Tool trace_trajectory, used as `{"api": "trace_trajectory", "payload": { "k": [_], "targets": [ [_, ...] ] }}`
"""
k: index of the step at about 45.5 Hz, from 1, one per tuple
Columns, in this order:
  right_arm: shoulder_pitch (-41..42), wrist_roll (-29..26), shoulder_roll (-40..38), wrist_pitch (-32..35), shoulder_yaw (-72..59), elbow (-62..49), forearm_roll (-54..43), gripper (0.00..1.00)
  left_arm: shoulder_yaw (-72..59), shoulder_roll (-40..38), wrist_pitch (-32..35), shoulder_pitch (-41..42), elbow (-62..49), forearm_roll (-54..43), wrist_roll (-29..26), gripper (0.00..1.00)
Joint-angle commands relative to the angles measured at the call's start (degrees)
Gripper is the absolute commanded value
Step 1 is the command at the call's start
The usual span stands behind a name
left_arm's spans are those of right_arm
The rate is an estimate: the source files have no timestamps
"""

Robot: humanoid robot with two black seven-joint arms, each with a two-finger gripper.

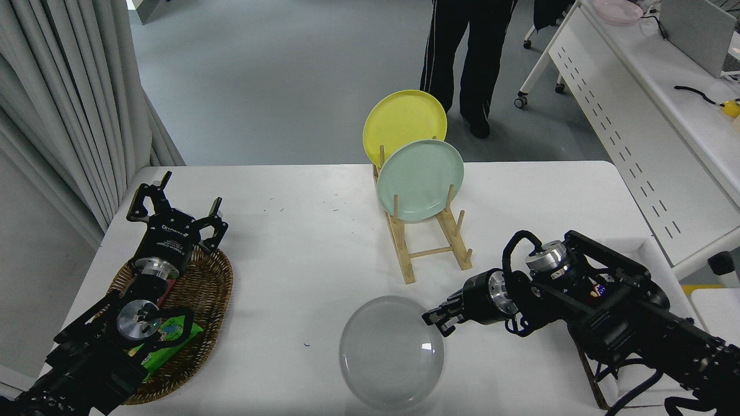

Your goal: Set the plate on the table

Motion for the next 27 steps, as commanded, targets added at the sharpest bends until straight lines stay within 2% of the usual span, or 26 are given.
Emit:
{"api": "trace_trajectory", "payload": {
  "k": [1,27],
  "targets": [
    [0.1,0.0,0.6,0.0,0.0,-0.1,0.0,0.00,0.0,0.0,0.0,0.0,0.0,0.0,0.0,1.00],
    [0.5,-0.1,0.6,0.0,0.1,-2.1,-0.1,0.00,0.0,0.0,0.0,0.0,0.0,0.0,0.0,1.00]
  ]
}}
